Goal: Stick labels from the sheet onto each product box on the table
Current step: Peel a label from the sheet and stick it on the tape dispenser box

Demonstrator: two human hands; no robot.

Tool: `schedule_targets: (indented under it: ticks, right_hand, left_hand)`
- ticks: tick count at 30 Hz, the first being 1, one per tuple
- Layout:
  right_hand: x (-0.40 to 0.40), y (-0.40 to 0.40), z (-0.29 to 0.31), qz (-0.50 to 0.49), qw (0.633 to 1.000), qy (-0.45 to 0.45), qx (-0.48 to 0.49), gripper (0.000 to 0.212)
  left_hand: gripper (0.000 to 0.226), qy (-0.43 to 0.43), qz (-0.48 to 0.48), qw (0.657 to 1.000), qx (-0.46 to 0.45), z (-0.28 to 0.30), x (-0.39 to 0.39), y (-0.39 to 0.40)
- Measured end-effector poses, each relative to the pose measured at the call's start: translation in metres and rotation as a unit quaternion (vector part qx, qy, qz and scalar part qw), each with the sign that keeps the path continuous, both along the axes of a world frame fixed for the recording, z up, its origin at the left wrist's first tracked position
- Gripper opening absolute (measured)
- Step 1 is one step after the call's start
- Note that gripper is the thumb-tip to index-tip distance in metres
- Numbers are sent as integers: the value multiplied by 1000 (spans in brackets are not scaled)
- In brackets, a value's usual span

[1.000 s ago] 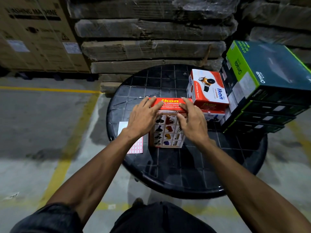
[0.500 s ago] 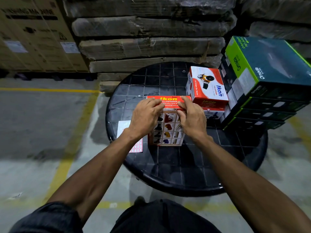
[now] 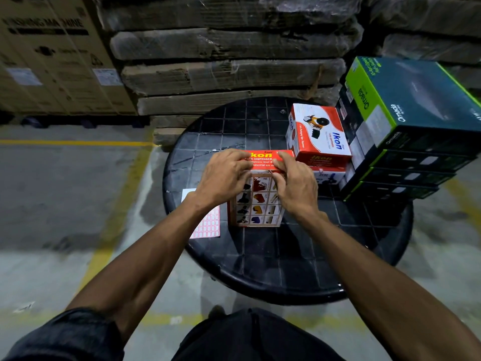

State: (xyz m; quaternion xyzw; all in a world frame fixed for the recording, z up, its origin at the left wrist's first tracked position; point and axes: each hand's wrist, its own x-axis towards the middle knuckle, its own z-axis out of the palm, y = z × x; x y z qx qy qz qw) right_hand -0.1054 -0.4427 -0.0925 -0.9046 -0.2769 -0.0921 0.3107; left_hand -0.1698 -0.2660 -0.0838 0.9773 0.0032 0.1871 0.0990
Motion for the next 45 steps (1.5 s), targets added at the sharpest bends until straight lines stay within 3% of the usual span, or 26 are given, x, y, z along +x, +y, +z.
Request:
schedule_targets:
  ticks: [6, 10, 19, 30, 36, 45]
  right_hand:
    - [-5, -2, 3, 5, 1000, -14, 12, 52]
    - [-7, -4, 5, 7, 1000, -9, 17, 52]
    - [-7, -5, 6, 11, 1000, 5, 8, 51]
    - [16, -4, 37, 157, 975, 158, -19, 20]
    - [21, 1, 36, 156, 975, 137, -79, 11]
    - [15, 13, 37, 118, 985, 77, -103, 15]
  left_hand:
    - [83, 128, 9, 992, -12, 12, 12, 4]
    - [65, 192, 3, 981, 27, 10, 15, 7]
    - [57, 139, -26, 989, 37, -9, 8, 9]
    - [57, 149, -27, 988, 13, -4, 9, 7]
    - [55, 149, -23, 989, -9, -2, 11, 7]
    - [54, 149, -20, 989, -16, -5, 14, 9]
